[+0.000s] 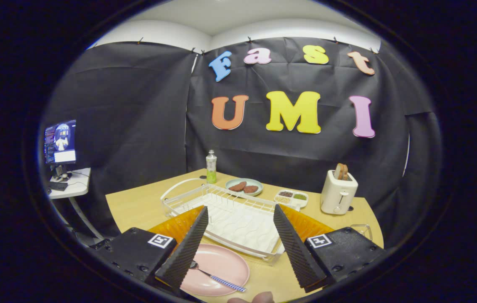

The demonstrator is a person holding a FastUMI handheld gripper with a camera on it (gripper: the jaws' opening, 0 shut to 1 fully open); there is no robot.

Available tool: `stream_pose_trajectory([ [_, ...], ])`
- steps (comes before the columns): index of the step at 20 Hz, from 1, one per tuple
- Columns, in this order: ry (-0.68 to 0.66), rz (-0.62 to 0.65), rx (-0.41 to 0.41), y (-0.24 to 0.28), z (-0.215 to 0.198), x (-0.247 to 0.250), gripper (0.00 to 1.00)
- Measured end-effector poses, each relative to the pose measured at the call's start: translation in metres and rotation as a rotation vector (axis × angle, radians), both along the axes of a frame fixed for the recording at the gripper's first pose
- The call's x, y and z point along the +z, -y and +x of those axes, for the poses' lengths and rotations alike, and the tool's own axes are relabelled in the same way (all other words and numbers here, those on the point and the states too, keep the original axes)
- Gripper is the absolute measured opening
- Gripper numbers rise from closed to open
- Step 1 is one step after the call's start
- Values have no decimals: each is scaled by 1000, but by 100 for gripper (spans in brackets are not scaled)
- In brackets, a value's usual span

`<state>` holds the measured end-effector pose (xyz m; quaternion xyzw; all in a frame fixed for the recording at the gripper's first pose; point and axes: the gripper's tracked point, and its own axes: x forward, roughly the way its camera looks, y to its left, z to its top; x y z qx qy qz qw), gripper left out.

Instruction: Take the plate from the dish rack, then take the spoon from the basket and place it into the plate.

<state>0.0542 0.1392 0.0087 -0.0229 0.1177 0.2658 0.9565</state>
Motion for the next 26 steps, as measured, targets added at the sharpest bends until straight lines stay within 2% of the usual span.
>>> stream_pose_trajectory([
  [5,80,63,-179,24,-14,4,100],
  [11,142,91,-295,38,-41,0,100],
  [15,136,135,-339,41,-49,-8,100],
  [26,138,145,-418,51,-53,-9,100],
])
